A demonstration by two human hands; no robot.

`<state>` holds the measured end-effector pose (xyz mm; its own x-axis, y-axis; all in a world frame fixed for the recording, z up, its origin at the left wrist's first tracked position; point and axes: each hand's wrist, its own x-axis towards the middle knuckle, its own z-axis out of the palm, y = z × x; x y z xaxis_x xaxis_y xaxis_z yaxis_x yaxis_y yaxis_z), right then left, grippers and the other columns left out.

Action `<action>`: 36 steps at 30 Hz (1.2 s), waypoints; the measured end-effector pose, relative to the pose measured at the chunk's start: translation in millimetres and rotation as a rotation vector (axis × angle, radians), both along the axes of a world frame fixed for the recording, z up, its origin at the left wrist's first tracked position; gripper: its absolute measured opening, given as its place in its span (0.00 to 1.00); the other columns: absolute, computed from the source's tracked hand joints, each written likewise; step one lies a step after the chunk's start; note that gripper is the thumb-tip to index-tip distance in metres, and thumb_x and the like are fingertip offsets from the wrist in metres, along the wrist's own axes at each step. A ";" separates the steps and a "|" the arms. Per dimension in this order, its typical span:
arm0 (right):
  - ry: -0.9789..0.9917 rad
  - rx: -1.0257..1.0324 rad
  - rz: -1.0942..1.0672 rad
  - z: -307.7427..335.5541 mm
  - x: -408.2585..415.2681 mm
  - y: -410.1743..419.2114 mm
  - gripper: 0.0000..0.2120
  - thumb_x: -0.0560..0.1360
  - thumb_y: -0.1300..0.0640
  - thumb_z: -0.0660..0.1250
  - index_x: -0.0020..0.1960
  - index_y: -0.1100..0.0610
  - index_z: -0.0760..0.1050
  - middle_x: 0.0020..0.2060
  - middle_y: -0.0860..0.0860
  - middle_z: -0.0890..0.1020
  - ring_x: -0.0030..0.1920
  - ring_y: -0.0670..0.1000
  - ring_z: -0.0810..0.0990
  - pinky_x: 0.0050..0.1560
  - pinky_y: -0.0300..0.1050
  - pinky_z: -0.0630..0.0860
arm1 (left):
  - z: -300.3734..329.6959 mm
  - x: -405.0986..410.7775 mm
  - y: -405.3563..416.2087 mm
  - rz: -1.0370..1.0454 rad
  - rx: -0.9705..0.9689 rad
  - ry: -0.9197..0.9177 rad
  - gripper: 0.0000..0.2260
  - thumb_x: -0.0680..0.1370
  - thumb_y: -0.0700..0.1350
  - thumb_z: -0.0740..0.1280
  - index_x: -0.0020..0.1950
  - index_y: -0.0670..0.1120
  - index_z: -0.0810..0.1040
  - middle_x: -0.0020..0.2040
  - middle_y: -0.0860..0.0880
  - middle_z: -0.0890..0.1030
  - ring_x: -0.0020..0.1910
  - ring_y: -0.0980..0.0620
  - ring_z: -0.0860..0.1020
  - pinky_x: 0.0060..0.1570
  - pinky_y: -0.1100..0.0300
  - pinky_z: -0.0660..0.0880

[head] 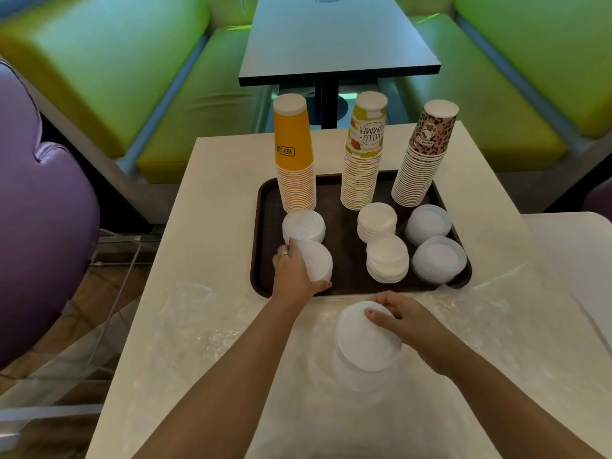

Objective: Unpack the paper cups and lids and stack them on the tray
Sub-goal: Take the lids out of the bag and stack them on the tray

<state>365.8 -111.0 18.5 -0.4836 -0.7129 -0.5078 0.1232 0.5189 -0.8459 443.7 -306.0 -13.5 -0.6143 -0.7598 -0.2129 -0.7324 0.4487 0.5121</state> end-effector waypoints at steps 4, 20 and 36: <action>-0.127 -0.074 -0.108 3.5 -1.9 -5.9 0.10 0.75 0.52 0.67 0.56 0.51 0.75 0.53 0.51 0.81 0.54 0.52 0.79 0.52 0.49 0.79 | 2.7 3.5 1.7 0.018 0.043 0.008 0.51 0.65 0.55 0.78 0.77 0.44 0.49 0.74 0.44 0.57 0.73 0.45 0.56 0.68 0.53 0.63; -0.163 -0.295 -0.432 36.8 -33.3 -105.9 0.19 0.81 0.55 0.59 0.70 0.53 0.64 0.62 0.51 0.71 0.59 0.52 0.72 0.49 0.48 0.77 | 77.4 -1.8 -8.5 -0.002 0.684 0.462 0.18 0.82 0.42 0.58 0.72 0.47 0.66 0.60 0.45 0.76 0.52 0.50 0.80 0.45 0.61 0.80; 0.420 0.128 -0.067 5.9 -52.5 -190.7 0.23 0.82 0.54 0.54 0.76 0.54 0.56 0.72 0.58 0.58 0.67 0.56 0.68 0.63 0.45 0.67 | 31.7 -27.4 -66.1 0.087 0.098 0.260 0.16 0.82 0.45 0.59 0.70 0.45 0.70 0.62 0.46 0.78 0.60 0.49 0.75 0.52 0.63 0.69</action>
<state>313.3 -301.7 24.4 -0.7101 -0.6167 -0.3398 -0.1800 0.6256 -0.7591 416.3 -372.1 18.2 -0.5916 -0.7953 -0.1322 -0.6045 0.3290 0.7255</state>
